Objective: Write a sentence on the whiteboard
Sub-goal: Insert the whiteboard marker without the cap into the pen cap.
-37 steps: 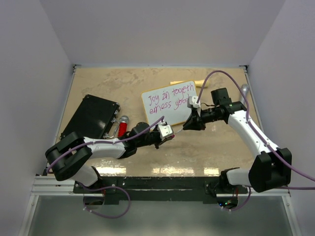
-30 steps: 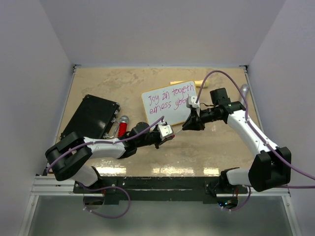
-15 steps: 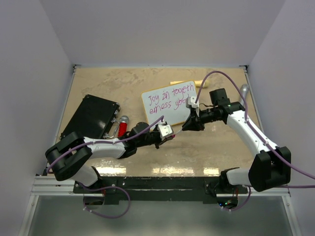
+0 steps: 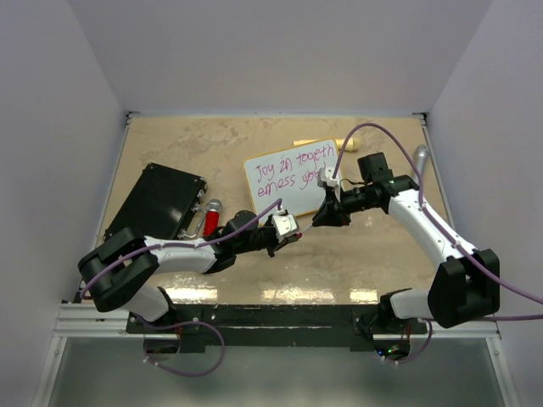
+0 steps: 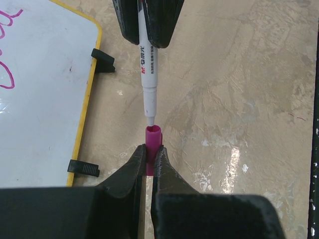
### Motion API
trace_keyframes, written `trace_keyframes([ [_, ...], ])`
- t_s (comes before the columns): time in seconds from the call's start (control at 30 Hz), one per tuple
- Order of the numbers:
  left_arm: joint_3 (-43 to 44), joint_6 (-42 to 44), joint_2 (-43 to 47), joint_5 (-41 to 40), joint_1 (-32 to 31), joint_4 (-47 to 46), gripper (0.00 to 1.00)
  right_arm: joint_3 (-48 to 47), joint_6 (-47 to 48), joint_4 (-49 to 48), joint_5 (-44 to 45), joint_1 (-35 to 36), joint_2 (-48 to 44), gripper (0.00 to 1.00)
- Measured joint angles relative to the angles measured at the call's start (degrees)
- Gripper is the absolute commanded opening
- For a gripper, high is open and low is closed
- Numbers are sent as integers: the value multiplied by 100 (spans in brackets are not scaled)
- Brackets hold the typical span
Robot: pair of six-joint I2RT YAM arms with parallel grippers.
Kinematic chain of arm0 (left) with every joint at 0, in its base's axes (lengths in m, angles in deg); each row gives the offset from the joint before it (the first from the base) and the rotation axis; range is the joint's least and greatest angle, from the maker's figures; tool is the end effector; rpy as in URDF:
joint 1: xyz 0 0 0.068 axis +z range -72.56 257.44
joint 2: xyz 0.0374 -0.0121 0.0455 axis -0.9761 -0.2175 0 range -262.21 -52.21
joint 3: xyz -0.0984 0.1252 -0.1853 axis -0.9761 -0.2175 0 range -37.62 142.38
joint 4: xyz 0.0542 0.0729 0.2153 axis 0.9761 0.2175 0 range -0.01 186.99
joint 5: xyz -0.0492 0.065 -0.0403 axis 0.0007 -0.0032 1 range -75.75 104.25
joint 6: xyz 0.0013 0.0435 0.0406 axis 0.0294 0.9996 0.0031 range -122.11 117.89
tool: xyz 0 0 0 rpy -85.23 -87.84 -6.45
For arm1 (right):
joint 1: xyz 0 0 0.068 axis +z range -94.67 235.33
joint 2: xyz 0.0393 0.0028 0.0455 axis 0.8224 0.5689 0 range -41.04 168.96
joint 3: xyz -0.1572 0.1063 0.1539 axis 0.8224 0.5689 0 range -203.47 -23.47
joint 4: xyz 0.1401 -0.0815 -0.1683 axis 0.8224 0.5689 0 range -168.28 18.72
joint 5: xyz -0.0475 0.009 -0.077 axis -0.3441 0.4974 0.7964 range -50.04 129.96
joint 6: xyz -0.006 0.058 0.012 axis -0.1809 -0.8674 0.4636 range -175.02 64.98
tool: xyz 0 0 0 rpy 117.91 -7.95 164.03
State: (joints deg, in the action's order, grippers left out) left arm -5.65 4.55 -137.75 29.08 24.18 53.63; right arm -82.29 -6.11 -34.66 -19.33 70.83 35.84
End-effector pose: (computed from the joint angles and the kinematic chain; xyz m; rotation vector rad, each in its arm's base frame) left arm 0.1637 -0.2381 0.1754 1.1248 1.5806 -0.7939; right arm 0.2170 0.0992 0.2475 -1.4345 1.6868 1.0358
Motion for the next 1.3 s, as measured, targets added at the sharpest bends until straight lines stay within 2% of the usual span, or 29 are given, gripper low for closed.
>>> trace_keyframes([
  [0.6,210,-205,4,127,-4,-44,0,4,-96,-72,4,105,149,0],
  [1.07,796,-549,4,79,-2,918,0,0,-138,-133,46,105,151,0],
  [1.3,1001,-450,42,83,0,1316,0,-31,-216,-149,79,107,151,0],
])
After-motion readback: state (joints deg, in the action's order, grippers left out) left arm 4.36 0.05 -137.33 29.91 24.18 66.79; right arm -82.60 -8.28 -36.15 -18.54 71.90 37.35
